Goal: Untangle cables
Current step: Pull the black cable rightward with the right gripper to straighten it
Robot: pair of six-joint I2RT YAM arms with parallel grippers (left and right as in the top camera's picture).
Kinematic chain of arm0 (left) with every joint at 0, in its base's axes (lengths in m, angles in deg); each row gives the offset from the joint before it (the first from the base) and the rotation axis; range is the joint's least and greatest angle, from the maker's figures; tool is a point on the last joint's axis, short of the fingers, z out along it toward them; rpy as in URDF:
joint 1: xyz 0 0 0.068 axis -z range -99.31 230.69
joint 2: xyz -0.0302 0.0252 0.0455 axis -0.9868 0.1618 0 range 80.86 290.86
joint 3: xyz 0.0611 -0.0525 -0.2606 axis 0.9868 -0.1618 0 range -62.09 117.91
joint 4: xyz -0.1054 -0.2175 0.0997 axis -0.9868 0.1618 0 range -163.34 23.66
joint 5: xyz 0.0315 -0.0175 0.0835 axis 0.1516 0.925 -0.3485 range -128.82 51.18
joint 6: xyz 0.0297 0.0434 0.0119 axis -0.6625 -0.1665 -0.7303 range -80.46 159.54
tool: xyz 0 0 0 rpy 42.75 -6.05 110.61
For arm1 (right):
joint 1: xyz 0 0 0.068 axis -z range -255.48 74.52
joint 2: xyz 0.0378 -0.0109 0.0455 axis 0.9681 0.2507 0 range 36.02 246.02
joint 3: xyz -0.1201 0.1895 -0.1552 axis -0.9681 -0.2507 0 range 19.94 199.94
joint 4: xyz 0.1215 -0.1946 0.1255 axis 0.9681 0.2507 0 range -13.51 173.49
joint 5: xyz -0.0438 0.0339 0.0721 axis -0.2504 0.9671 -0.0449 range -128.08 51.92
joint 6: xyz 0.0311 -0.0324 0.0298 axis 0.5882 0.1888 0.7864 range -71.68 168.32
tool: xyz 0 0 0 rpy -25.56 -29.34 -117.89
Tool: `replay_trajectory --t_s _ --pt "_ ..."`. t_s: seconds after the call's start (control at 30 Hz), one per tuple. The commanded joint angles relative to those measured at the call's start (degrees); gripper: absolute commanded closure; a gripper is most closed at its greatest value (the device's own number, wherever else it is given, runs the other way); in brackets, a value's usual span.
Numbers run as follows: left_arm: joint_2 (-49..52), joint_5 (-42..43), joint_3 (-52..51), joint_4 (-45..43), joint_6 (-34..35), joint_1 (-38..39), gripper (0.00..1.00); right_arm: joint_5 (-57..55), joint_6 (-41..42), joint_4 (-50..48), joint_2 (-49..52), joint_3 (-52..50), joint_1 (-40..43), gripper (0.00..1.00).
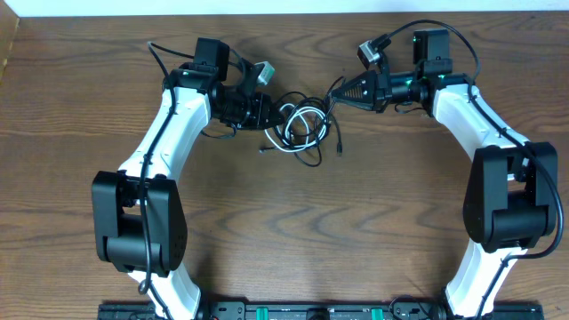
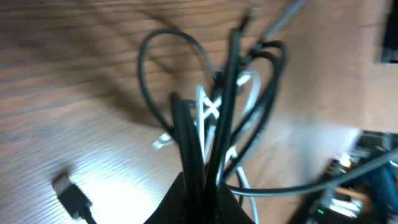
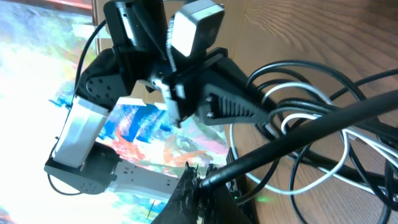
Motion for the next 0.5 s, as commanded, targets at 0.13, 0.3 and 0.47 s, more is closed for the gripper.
replay_trajectory --t_s 0.13,0.3,0.47 --pt "2.5 -22.0 0.3 0.0 11.5 -0.2 0.92 2.3 1.8 -0.1 0.3 0.6 4.7 0.99" --pt "6.0 -31.8 0.3 0.0 17.9 -0.2 0.92 2.3 3.0 -0.1 0.3 0.6 7.8 0.99" --pt "9.0 -32.7 0.3 0.1 18.4 -0.2 0.92 2.3 3.7 -0.1 0.3 0.6 12.2 0.99"
